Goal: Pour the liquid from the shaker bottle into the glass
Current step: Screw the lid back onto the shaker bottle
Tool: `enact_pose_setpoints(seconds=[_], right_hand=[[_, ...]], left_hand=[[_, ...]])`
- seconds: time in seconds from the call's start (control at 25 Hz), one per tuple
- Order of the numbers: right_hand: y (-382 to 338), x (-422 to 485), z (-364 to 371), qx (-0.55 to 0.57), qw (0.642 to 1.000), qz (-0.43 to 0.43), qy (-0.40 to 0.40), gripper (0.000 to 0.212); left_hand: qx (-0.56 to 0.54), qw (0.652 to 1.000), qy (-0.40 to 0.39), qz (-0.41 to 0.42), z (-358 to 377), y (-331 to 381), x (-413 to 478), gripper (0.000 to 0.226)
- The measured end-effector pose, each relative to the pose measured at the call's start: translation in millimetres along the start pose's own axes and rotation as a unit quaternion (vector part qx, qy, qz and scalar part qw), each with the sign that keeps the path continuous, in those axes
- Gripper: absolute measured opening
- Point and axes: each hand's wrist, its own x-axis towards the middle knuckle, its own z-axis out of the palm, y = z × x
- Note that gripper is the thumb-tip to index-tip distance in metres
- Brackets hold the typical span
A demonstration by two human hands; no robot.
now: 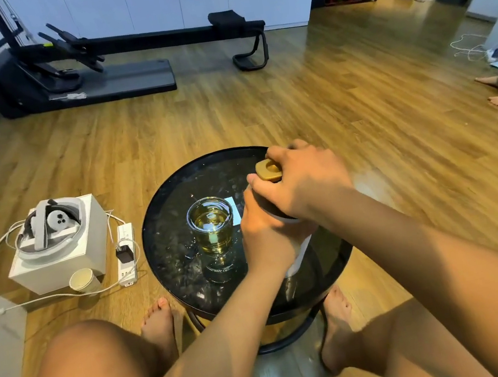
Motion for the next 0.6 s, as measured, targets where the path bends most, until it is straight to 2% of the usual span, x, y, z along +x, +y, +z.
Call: enact_pose_setpoints(seconds=[0.16, 0.4, 0.52, 0.6], right_hand=[[11, 3, -7, 0.028, 0.998, -0.055, 0.000, 0.056], [21, 14, -27, 0.104, 0.966, -0.215, -0.099, 0.046], [18, 17, -40, 0.005, 0.946, -0.277, -0.167, 0.051], [14, 17, -46, -0.057, 0.954, -0.221, -0.193, 0.068]], left_hand=[[0.012, 1.000, 0.005, -0.012, 3, 3, -1, 0.106], [0.049, 0.996, -0.077, 0.019, -18, -4, 18, 0.090], [0.040, 0.994, -0.100, 0.035, -25, -7, 23, 0.101], [0.029, 0.993, -0.106, 0.033, -23, -6, 22, 0.105]])
